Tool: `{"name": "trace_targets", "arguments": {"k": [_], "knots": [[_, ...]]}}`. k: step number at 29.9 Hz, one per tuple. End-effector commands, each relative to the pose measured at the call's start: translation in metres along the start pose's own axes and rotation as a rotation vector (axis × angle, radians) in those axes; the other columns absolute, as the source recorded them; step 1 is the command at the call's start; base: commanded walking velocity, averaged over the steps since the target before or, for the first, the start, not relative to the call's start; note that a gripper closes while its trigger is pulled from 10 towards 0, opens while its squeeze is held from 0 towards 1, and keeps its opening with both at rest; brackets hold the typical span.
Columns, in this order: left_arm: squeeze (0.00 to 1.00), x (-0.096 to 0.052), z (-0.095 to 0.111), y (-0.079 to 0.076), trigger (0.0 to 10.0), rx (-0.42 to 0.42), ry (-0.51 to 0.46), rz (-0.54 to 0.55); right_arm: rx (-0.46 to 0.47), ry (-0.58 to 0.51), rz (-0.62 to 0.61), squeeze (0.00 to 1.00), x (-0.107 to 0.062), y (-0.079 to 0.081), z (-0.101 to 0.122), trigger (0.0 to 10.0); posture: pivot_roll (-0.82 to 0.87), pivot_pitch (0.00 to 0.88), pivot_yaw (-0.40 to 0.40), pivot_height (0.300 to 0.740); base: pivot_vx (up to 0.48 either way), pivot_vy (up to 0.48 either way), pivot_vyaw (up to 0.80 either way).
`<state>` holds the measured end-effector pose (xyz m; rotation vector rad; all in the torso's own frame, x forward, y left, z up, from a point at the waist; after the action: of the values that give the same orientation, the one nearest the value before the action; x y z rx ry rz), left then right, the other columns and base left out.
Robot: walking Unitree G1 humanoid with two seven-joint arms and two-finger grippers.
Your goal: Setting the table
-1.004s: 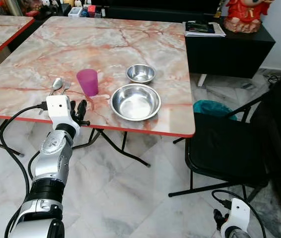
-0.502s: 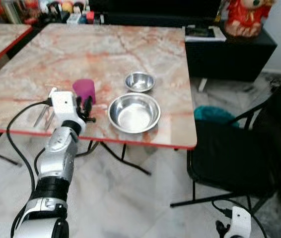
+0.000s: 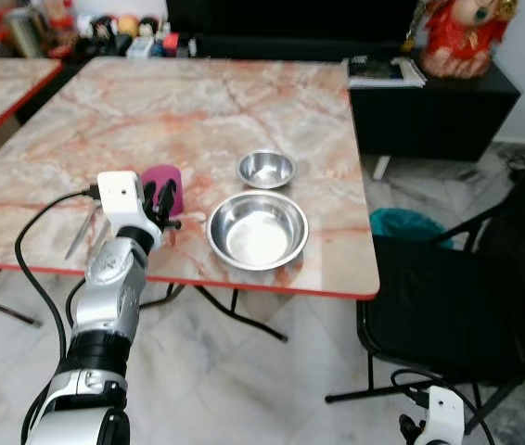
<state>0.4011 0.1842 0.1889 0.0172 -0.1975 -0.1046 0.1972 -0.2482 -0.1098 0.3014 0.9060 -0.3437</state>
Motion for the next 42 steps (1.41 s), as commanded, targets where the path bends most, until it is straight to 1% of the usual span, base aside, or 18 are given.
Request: {"name": "trace_targets", "arguments": {"k": [1, 5, 9, 12, 20, 22, 27, 29, 30, 31, 32, 34, 35, 36, 37, 38, 39, 42], "knots": [[0.0, -0.002, 0.0, 0.008, 10.0, 0.005, 0.009, 0.015, -0.01, 0.015, 0.009, 0.0, 0.0, 0.001, -0.005, 10.0, -0.03, 0.133, -0.027, 0.74, 0.262, 0.0, 0.0], [0.0, -0.003, 0.001, 0.003, 10.0, -0.023, 0.008, -0.019, -0.016, 0.011, 0.009, 0.0, -0.001, 0.0, -0.005, 10.0, -0.03, 0.132, -0.029, 0.74, 0.0, 0.0, 0.0], [0.0, -0.005, 0.002, -0.002, 10.0, -0.035, 0.007, -0.058, -0.021, 0.014, 0.011, 0.0, -0.001, -0.001, -0.005, 10.0, -0.02, 0.135, -0.03, 0.74, 0.0, 0.0, 0.0], [0.0, -0.007, 0.006, -0.005, 10.0, -0.058, -0.005, -0.083, -0.021, 0.017, 0.015, 0.0, -0.001, -0.001, -0.006, 10.0, -0.02, 0.136, -0.031, 0.74, 0.0, 0.0, 0.0], [0.0, -0.007, 0.009, -0.011, 10.0, -0.064, -0.005, -0.113, -0.022, 0.018, 0.022, 0.0, -0.001, 0.0, -0.005, 10.0, -0.02, 0.135, -0.032, 0.74, 0.0, 0.0, -0.68], [0.0, -0.008, 0.008, -0.015, 10.0, -0.066, 0.002, -0.127, -0.025, 0.019, 0.021, 0.0, -0.001, -0.001, -0.006, 10.0, -0.02, 0.136, -0.032, 0.74, 0.0, 0.0, -0.71], [0.0, -0.008, 0.008, -0.015, 10.0, -0.067, 0.007, -0.128, -0.025, 0.02, 0.021, 0.0, -0.001, -0.001, -0.006, 10.0, -0.02, 0.136, -0.032, 0.74, 0.0, 0.0, -0.61], [0.0, -0.008, 0.007, -0.013, 10.0, -0.061, 0.019, -0.115, -0.023, 0.018, 0.021, 0.0, -0.001, -0.001, -0.006, 10.0, -0.02, 0.137, -0.032, 0.74, 0.0, 0.0, 0.0], [0.0, -0.008, 0.006, -0.01, 10.0, -0.062, 0.04, -0.097, -0.021, 0.016, 0.021, 0.0, -0.001, 0.0, -0.005, 10.0, -0.02, 0.138, -0.031, 0.74, 0.0, 0.0, 0.0], [0.0, -0.009, 0.005, -0.011, 10.0, -0.085, 0.06, -0.093, -0.022, 0.016, 0.023, 0.0, -0.001, 0.0, -0.005, 10.0, -0.02, 0.138, -0.031, 0.74, 0.0, 0.0, 0.0], [0.0, -0.009, 0.005, -0.011, 10.0, -0.085, 0.06, -0.093, -0.022, 0.016, 0.023, 0.0, -0.001, 0.0, -0.005, 10.0, -0.02, 0.138, -0.031, 0.74, 0.0, 0.0, 0.0], [0.0, -0.01, -0.002, -0.012, 10.0, -0.131, 0.133, -0.075, -0.023, 0.017, 0.024, 0.0, -0.001, 0.0, -0.005, 10.0, -0.02, 0.141, -0.032, 0.74, 0.0, 0.0, 0.0], [0.0, -0.01, -0.002, -0.012, 10.0, -0.131, 0.133, -0.075, -0.023, 0.017, 0.024, 0.0, -0.001, 0.0, -0.005, 10.0, -0.02, 0.141, -0.032, 0.74, 0.0, 0.0, 0.0], [0.0, -0.01, -0.003, -0.013, 10.0, -0.147, 0.157, -0.085, -0.023, 0.017, 0.025, 0.0, -0.001, 0.0, -0.006, 10.0, -0.02, 0.139, -0.033, 0.74, 0.0, 0.0, 0.0], [0.9, -0.011, 0.0, -0.018, 10.0, -0.149, 0.153, -0.115, -0.023, 0.018, 0.025, 0.0, -0.001, 0.0, -0.006, 10.0, -0.02, 0.143, -0.033, 0.74, 0.0, 0.0, 0.0], [0.9, -0.011, 0.002, -0.02, 10.0, -0.153, 0.151, -0.127, -0.024, 0.018, 0.025, 0.0, -0.001, 0.0, -0.006, 10.0, -0.02, 0.143, -0.033, 0.74, 0.0, 0.0, 0.0], [1.0, -0.011, 0.003, -0.022, 10.0, -0.16, 0.153, -0.135, -0.024, 0.018, 0.025, 0.0, -0.001, -0.001, -0.006, 10.0, -0.02, 0.143, -0.033, 0.74, 0.0, 0.0, 0.0], [1.0, -0.01, 0.01, -0.027, 10.0, -0.213, 0.149, -0.154, -0.025, 0.019, 0.025, 0.0, -0.001, -0.001, -0.006, 10.0, -0.01, 0.143, -0.034, 0.74, 0.0, 0.0, 0.0]]}}
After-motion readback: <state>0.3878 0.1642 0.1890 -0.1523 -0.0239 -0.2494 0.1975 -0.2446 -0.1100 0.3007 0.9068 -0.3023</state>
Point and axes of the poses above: a point about 5 cm out from each wrist's last joint towards the gripper, its own x axis pointing out of the wrist towards the gripper, its own z axis along the axis of the wrist's last joint, y = z × x, the point moved 4 cm from there along x, pointing out of the wrist towards the gripper, and after that the axes turned 8 degrees about x, right-handed, at the moved point
